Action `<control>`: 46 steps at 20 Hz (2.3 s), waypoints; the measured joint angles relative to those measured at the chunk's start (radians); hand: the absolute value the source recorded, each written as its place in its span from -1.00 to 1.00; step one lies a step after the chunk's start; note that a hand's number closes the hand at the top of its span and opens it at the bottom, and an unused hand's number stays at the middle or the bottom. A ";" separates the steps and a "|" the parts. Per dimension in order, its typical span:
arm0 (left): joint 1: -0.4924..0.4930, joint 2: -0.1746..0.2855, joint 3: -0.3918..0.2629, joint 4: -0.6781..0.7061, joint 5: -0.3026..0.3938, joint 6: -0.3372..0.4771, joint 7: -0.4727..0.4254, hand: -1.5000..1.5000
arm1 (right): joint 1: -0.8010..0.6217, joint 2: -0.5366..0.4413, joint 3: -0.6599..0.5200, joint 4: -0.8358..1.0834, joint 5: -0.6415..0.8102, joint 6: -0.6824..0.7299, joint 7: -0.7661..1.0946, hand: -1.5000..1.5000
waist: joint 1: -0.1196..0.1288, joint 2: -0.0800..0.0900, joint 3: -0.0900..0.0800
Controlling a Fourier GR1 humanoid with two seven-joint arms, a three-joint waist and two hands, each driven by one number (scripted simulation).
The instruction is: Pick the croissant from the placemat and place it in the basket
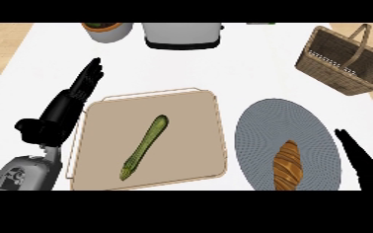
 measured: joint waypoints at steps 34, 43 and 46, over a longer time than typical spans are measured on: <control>0.011 -0.129 0.138 0.003 -0.136 -0.141 0.006 0.00 | -0.035 0.256 0.034 0.272 0.307 -0.030 -0.213 -1.00 | 0.005 0.001 0.000; 0.011 -0.143 0.173 -0.018 -0.138 -0.183 0.020 0.00 | -0.080 0.286 -0.006 0.385 0.327 -0.024 -0.228 -1.00 | 0.005 0.001 0.000; 0.006 -0.162 0.171 -0.004 -0.155 -0.178 0.009 0.00 | -0.095 0.294 -0.017 0.412 0.332 -0.013 -0.225 -1.00 | 0.005 0.001 0.000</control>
